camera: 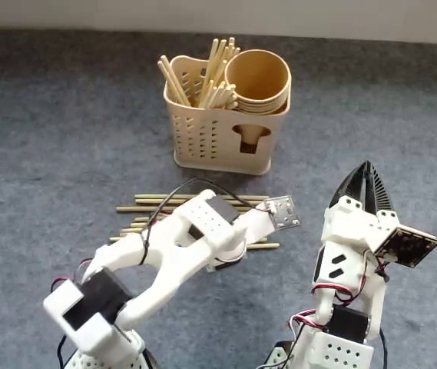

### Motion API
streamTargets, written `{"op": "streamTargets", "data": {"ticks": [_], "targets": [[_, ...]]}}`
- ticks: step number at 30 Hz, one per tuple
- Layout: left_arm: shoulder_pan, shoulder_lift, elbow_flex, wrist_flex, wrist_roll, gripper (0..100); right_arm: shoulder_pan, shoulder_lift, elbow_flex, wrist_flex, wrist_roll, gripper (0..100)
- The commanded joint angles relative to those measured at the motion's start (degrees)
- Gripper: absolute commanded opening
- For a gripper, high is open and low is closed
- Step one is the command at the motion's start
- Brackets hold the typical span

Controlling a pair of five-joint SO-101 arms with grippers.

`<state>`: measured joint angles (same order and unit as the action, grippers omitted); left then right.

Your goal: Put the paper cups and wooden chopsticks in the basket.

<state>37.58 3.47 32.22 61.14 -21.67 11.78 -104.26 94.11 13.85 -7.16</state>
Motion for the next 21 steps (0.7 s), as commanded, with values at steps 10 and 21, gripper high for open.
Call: {"op": "streamTargets", "data": {"ticks": [10,21], "targets": [[-0.9,-4.1,-3.1,0.7,-0.3,7,0.4,-0.7,-1.1,-0.1,0.0,2.0],[-2.9,-0.1,-4.0,-0.7,-0.3,8,0.2,-0.7,-1.0,-0.1,0.0,2.0]]}}
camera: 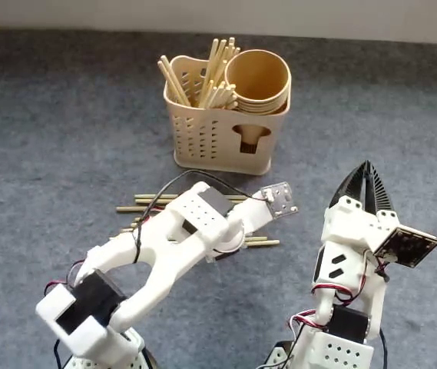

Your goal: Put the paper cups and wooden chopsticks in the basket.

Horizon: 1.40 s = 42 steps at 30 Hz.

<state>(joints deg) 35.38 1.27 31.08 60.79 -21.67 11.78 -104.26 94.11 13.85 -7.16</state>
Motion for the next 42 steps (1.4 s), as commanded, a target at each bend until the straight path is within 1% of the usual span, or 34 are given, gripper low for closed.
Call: {"op": "streamTargets", "data": {"ticks": [1,6,9,12,14,17,20,25,32,36,40,42], "targets": [[-0.7,3.4,-3.7,-0.4,-0.3,8,0.2,-0.7,-1.0,-0.1,0.0,2.0],[-0.5,9.2,-7.5,-0.1,-0.3,7,0.2,-0.7,-1.0,-0.1,0.0,2.0],[-0.5,11.3,-10.1,2.5,-0.3,7,0.2,-0.7,-1.0,-0.1,0.0,2.0],[-0.4,11.6,-10.6,3.4,-0.3,6,0.2,-0.7,-1.0,-0.1,0.0,2.0],[0.2,11.6,-10.6,3.4,-0.3,3,0.2,-0.7,-1.0,-0.1,0.0,2.0],[1.6,11.5,-11.2,6.3,-0.4,1,0.2,-0.7,-1.0,-0.1,0.0,2.0],[3.1,10.2,-10.9,8.4,-0.5,1,0.2,-0.7,-1.0,-0.1,0.0,2.0],[2.7,2.9,-8.6,9.8,-0.6,1,0.3,-0.7,-1.1,-0.1,0.0,2.0],[2.2,-12.1,-1.3,9.8,-0.6,1,0.3,-0.7,-1.1,-0.1,0.0,2.0],[0.0,-19.8,0.7,9.8,-0.4,1,0.3,-0.7,-1.1,-0.1,0.0,2.0],[-3.7,-26.8,1.1,9.8,-0.3,1,0.2,-0.7,-1.0,-0.1,0.0,2.0],[-5.4,-30.2,0.8,9.7,1.6,1,0.2,-0.7,-1.0,-0.1,0.0,2.0]]}}
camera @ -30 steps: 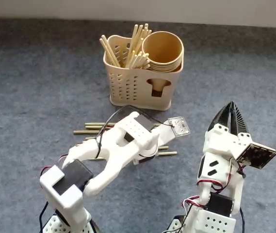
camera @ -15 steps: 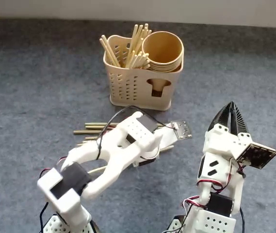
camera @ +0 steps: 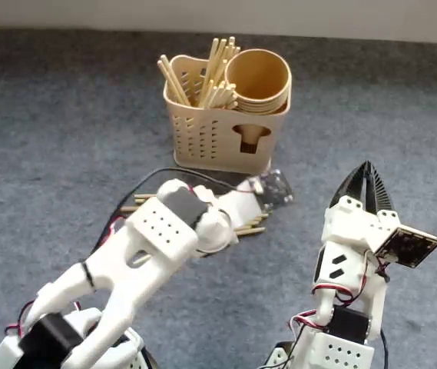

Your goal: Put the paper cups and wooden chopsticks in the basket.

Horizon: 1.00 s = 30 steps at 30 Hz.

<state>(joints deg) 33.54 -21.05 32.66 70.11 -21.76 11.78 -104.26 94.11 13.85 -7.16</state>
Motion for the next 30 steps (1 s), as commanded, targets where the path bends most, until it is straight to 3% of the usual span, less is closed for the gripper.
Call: {"op": "streamTargets", "data": {"ticks": [1,13,21,30], "targets": [[-4.4,-9.8,-0.8,-0.6,4.4,1,0.2,-0.7,-1.0,-0.1,0.0,2.0],[-5.3,-34.6,-0.7,-13.4,18.2,4,0.1,-0.7,-1.0,-0.1,0.0,2.0],[-6.9,-36.8,-0.7,-25.8,18.4,1,0.1,-0.7,-1.0,-0.1,0.0,2.0],[-16.0,-35.3,1.2,-49.8,18.5,1,0.0,-0.7,-1.0,-0.1,0.0,2.0]]}}
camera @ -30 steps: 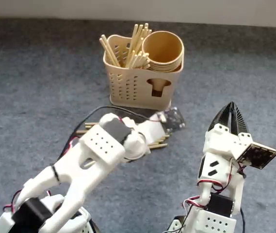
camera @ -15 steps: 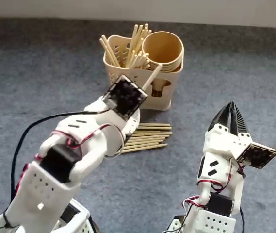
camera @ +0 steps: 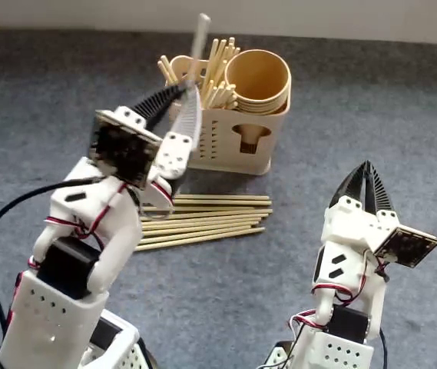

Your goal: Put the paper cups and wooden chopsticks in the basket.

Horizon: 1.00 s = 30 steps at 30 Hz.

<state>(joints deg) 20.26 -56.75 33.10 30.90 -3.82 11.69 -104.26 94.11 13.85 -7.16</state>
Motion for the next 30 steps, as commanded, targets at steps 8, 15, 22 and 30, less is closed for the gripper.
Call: {"op": "streamTargets", "data": {"ticks": [8,15,22,30], "targets": [[-3.1,10.8,0.7,-25.5,0.7,1,-2.4,-0.7,-0.8,-0.1,4.7,2.0],[-8.4,20.6,0.6,-34.6,10.7,1,-2.9,-0.7,-0.8,-0.1,5.2,1.9],[-9.1,28.8,0.7,-34.7,11.3,1,-2.9,-0.7,-0.8,-0.1,5.2,1.9],[-8.8,29.8,-0.7,-25.4,11.5,11,-2.9,-0.7,-0.8,-0.1,5.2,1.9]]}}
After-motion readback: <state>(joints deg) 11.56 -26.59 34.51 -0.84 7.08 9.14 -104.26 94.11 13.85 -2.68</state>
